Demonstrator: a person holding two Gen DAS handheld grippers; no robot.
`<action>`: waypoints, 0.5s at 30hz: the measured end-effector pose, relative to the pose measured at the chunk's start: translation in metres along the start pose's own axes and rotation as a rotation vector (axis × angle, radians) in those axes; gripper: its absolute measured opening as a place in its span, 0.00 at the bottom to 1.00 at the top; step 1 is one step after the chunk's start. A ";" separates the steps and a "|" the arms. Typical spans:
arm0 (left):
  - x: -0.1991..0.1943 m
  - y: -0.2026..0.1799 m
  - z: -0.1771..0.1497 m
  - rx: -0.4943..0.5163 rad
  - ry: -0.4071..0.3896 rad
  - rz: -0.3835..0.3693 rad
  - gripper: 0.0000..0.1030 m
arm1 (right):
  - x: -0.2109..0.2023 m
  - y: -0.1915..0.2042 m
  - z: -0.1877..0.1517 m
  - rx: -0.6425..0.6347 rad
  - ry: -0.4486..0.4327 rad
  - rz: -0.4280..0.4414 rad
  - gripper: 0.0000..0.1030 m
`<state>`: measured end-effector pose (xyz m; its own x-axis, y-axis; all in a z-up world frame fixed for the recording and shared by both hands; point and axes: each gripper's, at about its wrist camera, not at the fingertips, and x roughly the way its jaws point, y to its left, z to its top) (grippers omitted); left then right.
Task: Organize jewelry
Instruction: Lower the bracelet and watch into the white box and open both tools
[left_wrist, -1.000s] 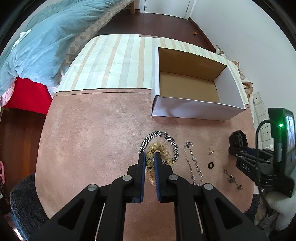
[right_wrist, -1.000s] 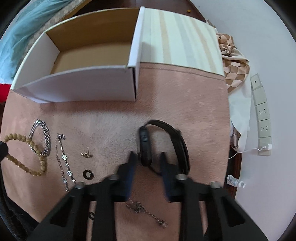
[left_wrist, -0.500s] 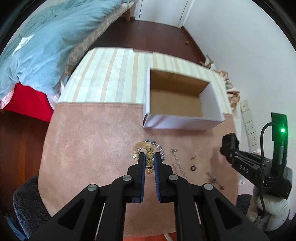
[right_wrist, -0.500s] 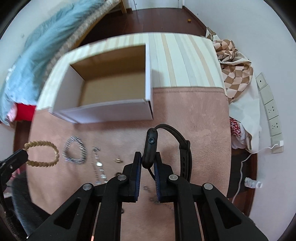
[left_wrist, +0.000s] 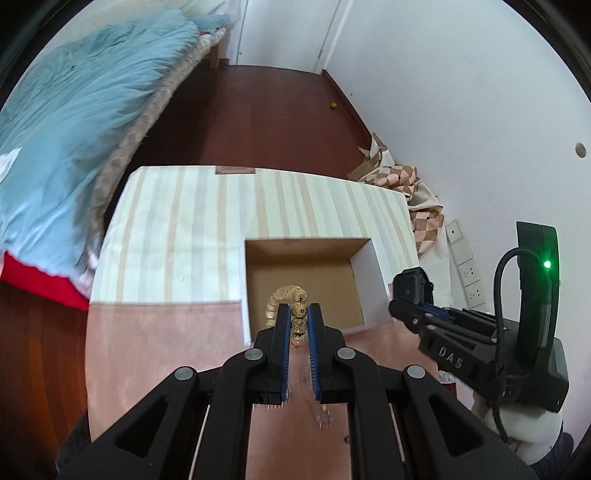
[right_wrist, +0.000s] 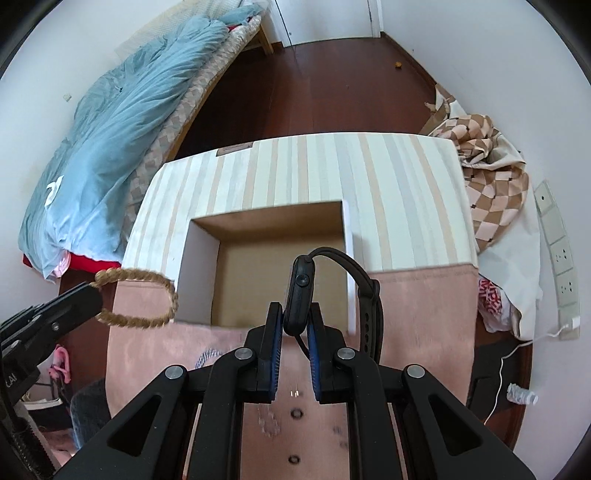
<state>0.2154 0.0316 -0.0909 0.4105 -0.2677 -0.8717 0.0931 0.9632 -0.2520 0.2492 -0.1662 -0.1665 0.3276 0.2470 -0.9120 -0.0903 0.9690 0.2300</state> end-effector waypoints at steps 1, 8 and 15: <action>0.006 0.000 0.007 0.000 0.007 -0.008 0.06 | 0.005 0.001 0.007 0.001 0.007 -0.003 0.13; 0.046 0.012 0.037 -0.039 0.074 -0.025 0.07 | 0.039 0.003 0.039 -0.005 0.075 0.003 0.13; 0.067 0.029 0.046 -0.074 0.112 0.064 0.55 | 0.065 0.003 0.048 -0.001 0.155 0.012 0.65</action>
<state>0.2867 0.0427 -0.1371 0.3090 -0.2107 -0.9274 0.0012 0.9752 -0.2211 0.3157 -0.1472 -0.2085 0.1772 0.2543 -0.9508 -0.0946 0.9660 0.2408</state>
